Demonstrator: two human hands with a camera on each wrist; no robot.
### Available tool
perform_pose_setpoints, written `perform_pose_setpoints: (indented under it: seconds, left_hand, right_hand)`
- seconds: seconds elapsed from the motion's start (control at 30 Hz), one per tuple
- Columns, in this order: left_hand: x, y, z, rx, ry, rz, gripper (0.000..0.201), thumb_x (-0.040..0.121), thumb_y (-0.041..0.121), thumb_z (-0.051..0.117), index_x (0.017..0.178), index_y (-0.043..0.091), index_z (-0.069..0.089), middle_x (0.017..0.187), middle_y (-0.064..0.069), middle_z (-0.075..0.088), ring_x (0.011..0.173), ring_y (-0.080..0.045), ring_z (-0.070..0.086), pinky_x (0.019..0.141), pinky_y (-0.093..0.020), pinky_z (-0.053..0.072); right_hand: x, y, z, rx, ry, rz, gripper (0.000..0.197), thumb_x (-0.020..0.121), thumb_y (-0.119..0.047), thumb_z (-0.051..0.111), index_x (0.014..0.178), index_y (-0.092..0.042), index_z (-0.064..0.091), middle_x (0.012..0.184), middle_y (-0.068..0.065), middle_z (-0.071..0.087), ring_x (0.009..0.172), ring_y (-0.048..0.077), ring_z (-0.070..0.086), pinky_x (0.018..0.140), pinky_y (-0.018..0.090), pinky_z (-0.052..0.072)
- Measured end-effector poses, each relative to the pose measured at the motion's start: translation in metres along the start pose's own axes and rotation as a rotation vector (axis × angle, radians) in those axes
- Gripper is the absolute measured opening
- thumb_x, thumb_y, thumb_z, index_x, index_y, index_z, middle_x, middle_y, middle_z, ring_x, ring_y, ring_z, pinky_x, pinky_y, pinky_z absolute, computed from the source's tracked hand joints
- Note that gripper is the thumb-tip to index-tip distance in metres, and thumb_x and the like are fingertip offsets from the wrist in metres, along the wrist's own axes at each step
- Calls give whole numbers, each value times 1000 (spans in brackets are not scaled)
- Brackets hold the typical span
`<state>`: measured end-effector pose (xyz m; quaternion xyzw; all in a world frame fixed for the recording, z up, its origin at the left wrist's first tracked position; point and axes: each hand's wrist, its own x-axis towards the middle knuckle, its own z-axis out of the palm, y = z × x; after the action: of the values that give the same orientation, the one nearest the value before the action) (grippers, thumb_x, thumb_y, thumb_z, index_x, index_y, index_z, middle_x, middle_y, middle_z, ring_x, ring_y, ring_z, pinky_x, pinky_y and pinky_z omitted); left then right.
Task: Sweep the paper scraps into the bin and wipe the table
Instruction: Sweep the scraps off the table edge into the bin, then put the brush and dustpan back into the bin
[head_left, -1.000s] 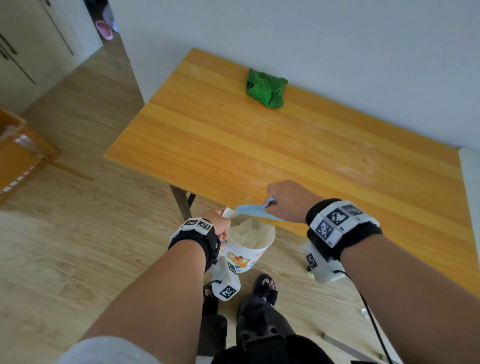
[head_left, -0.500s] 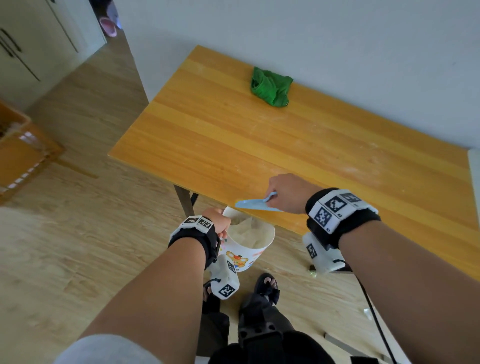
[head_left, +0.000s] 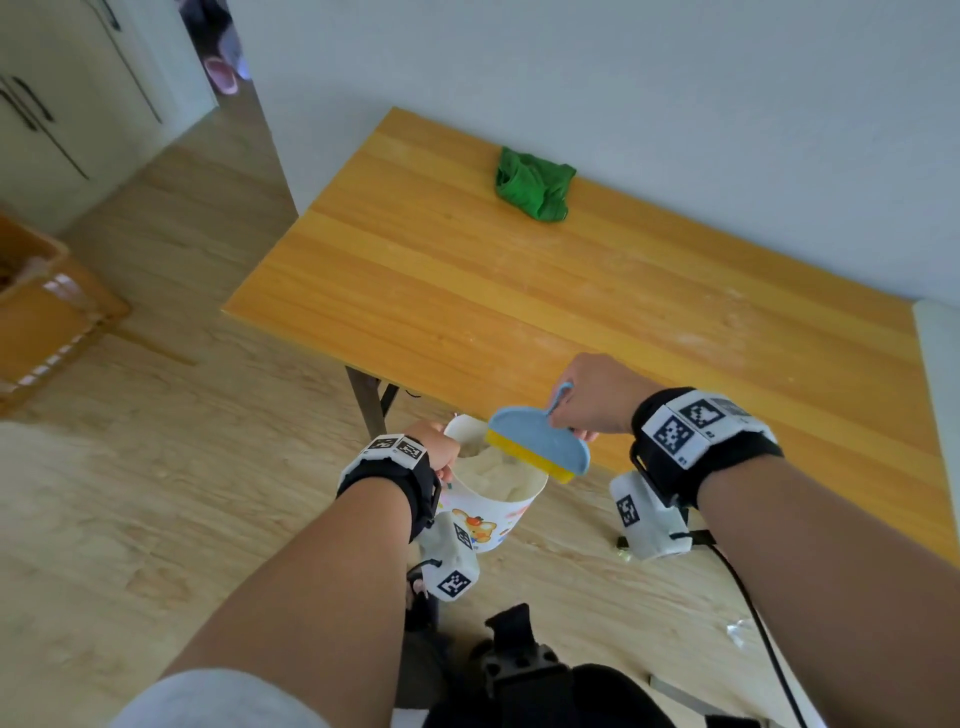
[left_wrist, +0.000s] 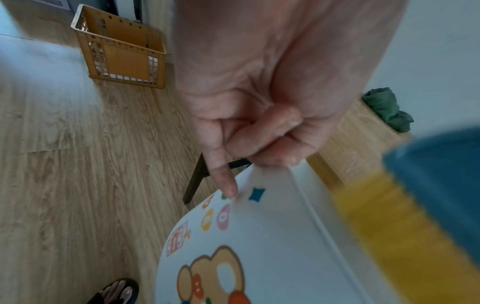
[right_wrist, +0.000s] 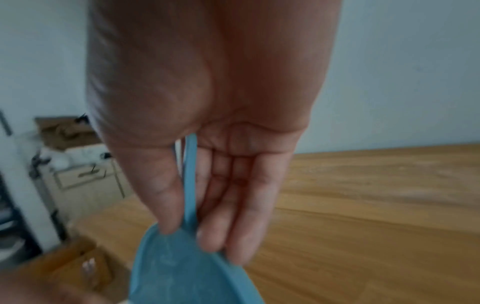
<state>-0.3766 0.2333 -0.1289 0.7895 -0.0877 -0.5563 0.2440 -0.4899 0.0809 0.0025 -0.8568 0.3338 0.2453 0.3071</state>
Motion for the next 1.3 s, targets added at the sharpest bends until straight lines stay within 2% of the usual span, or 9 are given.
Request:
perform_pose_setpoints:
  seconds: [0.33, 0.43, 0.53, 0.67, 0.83, 0.9, 1.0, 1.2, 1.3]
  left_hand:
    - [-46, -16, 31, -58, 51, 3, 51, 90, 0, 43, 140, 9, 45, 60, -13, 59, 46, -21, 51, 92, -49, 55]
    - [-66, -18, 40, -119, 52, 20, 48, 91, -2, 42, 137, 7, 48, 55, -12, 56, 46, -23, 48, 87, -47, 57]
    - [-87, -15, 42, -156, 78, 53, 49, 91, -4, 41, 138, 6, 48, 46, -10, 54, 33, -17, 45, 82, -44, 57]
    - [-109, 3, 34, -223, 145, 94, 53, 92, -3, 40, 143, 10, 44, 51, -12, 52, 26, -14, 39, 70, -37, 54]
    - [-126, 33, 12, -242, 236, 163, 54, 93, -3, 41, 144, 12, 43, 54, -12, 54, 33, -16, 42, 86, -45, 58]
    - [-127, 45, 2, -252, 272, 186, 53, 92, -2, 42, 144, 9, 44, 48, -10, 54, 40, -19, 45, 84, -46, 58]
    - [-128, 63, -18, -252, 282, 209, 52, 92, -1, 44, 144, 6, 43, 36, -6, 53, 39, -20, 50, 82, -45, 58]
    - [-109, 106, -80, -242, 344, 263, 43, 91, -2, 48, 135, -4, 50, 44, -9, 48, 32, -20, 44, 69, -42, 57]
    - [-88, 129, -122, -242, 362, 280, 39, 91, -2, 48, 129, -4, 55, 38, -6, 47, 31, -19, 41, 64, -40, 56]
  right_hand:
    - [-33, 26, 13, 10, 11, -54, 15, 89, -11, 60, 91, -3, 73, 77, 17, 73, 75, 27, 73, 71, 36, 62]
    - [-45, 32, 12, 49, 61, -62, 20, 89, -13, 59, 90, 1, 73, 76, 18, 73, 72, 27, 72, 70, 37, 62]
    - [-58, 32, 0, 119, 161, -78, 22, 86, -15, 61, 87, 5, 71, 74, 18, 73, 67, 25, 72, 66, 36, 61]
    - [-74, 26, -29, 169, 279, -116, 27, 85, -19, 62, 85, 6, 71, 72, 18, 73, 65, 26, 72, 67, 39, 61]
    - [-89, 13, -66, 296, 440, -185, 21, 84, -13, 58, 89, 4, 70, 70, 19, 71, 55, 23, 64, 60, 32, 58]
    - [-91, 4, -79, 314, 484, -212, 21, 85, -11, 56, 91, 4, 68, 68, 17, 69, 53, 21, 62, 59, 31, 57]
    - [-86, -11, -96, 318, 538, -252, 22, 84, -12, 57, 92, 6, 67, 72, 22, 71, 55, 24, 64, 67, 39, 60]
    - [-43, -46, -131, 321, 615, -276, 22, 82, -16, 60, 88, 3, 69, 67, 18, 71, 57, 27, 70, 63, 38, 62]
    - [-9, -70, -150, 328, 645, -273, 22, 83, -16, 60, 86, 4, 69, 66, 19, 71, 57, 28, 70, 61, 37, 62]
